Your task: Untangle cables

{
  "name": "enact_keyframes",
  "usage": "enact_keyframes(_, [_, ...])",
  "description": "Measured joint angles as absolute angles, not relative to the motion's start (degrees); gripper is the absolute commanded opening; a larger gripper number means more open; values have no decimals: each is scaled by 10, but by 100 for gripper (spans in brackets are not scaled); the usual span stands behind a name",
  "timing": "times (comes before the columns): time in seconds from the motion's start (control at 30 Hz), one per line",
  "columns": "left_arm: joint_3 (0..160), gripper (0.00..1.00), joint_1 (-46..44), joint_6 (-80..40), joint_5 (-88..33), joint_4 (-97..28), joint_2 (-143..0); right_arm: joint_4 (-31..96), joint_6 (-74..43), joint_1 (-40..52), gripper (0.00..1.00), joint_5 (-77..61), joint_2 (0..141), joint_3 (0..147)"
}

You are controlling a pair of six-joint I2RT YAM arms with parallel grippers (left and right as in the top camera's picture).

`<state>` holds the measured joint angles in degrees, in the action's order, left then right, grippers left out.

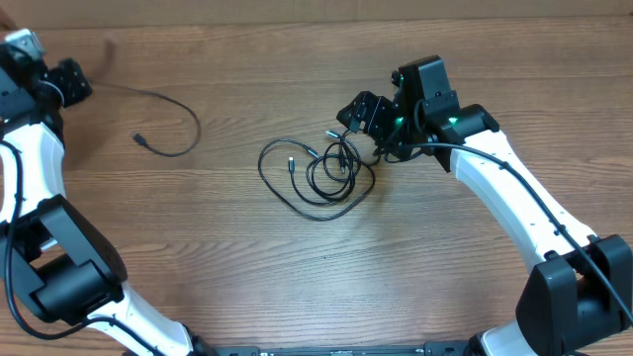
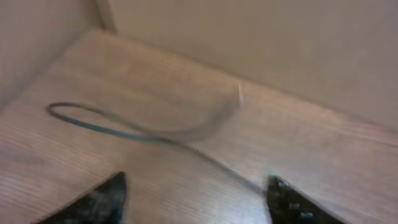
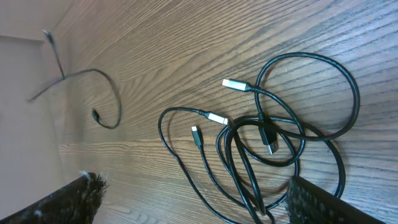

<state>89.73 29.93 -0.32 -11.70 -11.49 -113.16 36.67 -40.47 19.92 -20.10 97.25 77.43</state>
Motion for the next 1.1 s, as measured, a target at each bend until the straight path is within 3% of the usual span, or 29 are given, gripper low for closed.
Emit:
enact_keyframes(0.33, [897, 100, 300, -3, -141, -199, -1147, 367, -405, 199, 93, -198, 973, 774])
enact_keyframes(0.57, [897, 99, 274, -139, -137, -209, -1167, 367, -405, 199, 93, -195, 973, 774])
enact_keyframes(1.1, [897, 100, 222, -314, -48, -22, -1293, 380, -405, 199, 93, -186, 973, 774])
